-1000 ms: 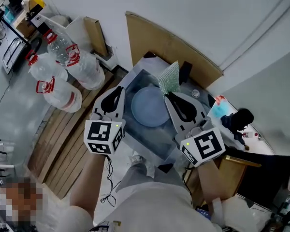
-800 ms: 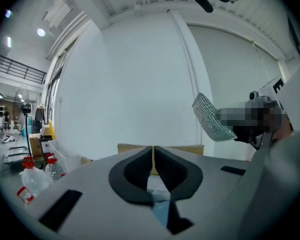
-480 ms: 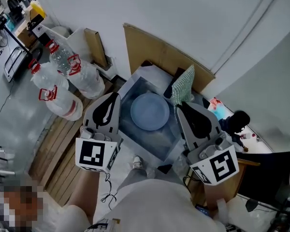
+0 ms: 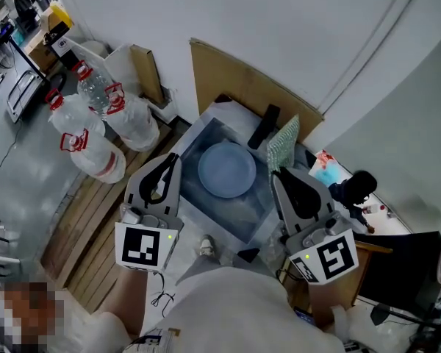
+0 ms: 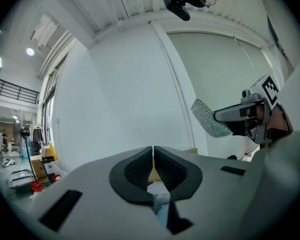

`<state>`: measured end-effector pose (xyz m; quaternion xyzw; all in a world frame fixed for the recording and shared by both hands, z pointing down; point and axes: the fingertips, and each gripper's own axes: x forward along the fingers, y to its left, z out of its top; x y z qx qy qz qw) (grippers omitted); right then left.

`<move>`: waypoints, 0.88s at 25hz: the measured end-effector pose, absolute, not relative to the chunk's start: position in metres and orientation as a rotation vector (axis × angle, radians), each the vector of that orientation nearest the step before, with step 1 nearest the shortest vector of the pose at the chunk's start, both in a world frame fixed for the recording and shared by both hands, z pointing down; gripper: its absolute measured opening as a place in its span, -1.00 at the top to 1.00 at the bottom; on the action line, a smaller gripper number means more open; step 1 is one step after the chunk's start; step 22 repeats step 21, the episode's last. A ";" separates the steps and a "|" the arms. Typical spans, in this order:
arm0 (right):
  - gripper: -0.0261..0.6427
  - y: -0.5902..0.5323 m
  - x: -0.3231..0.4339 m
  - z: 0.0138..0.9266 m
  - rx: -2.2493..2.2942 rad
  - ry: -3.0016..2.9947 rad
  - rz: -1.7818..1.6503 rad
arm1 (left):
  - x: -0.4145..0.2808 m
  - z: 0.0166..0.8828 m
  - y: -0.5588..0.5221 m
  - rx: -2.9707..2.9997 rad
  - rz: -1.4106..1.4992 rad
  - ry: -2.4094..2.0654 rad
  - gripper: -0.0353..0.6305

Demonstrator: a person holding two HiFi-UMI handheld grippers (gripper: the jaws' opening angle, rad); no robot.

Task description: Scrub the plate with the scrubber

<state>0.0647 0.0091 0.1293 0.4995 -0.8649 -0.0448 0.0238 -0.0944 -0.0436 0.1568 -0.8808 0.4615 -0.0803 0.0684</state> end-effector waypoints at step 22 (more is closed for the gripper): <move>0.76 0.027 0.067 0.124 1.573 -2.663 -0.153 | -0.110 0.154 -0.026 -2.656 -0.131 1.440 0.82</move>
